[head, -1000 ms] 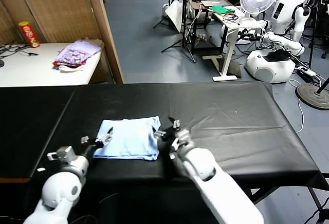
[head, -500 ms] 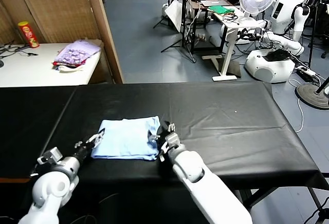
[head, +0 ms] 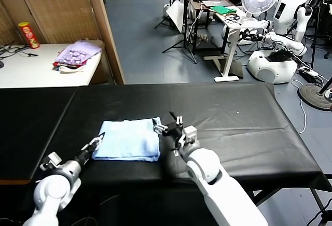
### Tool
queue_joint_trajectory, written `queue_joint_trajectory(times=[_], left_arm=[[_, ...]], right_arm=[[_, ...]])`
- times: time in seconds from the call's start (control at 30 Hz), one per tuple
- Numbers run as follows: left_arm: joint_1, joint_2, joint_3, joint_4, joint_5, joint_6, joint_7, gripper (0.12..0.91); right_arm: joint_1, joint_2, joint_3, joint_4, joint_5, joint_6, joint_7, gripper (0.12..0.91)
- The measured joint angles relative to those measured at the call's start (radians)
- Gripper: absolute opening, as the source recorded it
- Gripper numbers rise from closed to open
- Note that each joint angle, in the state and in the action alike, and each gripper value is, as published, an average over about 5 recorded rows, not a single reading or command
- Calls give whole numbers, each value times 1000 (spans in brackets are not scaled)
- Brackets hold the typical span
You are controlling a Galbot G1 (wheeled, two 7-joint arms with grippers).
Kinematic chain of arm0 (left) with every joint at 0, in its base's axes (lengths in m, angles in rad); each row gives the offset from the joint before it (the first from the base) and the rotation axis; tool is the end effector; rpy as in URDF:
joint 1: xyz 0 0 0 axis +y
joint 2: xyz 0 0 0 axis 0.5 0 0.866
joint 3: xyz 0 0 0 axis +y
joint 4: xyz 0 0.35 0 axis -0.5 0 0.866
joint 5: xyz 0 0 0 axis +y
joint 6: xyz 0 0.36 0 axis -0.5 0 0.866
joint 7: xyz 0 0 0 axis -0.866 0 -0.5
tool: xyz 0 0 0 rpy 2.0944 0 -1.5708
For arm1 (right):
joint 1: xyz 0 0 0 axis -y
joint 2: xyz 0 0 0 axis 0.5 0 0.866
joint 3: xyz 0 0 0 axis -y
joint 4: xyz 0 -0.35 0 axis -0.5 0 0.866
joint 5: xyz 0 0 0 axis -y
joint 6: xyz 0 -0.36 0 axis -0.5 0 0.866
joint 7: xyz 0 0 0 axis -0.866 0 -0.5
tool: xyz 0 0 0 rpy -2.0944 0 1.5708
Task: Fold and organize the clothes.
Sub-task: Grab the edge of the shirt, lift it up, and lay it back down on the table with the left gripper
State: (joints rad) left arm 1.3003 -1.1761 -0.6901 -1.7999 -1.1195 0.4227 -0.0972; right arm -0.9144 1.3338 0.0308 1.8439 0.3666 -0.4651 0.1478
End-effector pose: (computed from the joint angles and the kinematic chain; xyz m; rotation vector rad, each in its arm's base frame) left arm 0.2783 0.1568 -0.3047 -0.0062 -2.5932 0.9271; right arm 0.3404 0.1000 -0.2414 0.6335 -2.8613 -0.0113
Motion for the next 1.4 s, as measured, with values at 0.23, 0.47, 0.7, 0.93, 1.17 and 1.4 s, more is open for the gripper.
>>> queue_joint_trajectory(times=[0.23, 0.47, 0.7, 0.93, 1.17, 1.4], left_arm=[[7, 12, 13, -15, 313, -100, 66, 143], [26, 76, -23, -30, 749, -135, 78, 137], [50, 166, -92, -54, 1172, -231, 87, 137], [65, 150, -52, -149, 1330, -212, 73, 137], [64, 70, 172, -241, 933, -81, -39, 137], [15, -44, 370, -258, 763, -89, -74, 137]], right_arm=[[-46, -4, 62, 51, -119, -123, 50, 798], [-120, -21, 141, 104, -143, -151, 52, 798], [-169, -21, 188, 137, -144, -157, 47, 798], [-206, -21, 203, 157, -146, -159, 43, 798], [-221, -25, 205, 156, -136, -144, 30, 798], [-206, -27, 178, 131, -82, -98, -26, 798]])
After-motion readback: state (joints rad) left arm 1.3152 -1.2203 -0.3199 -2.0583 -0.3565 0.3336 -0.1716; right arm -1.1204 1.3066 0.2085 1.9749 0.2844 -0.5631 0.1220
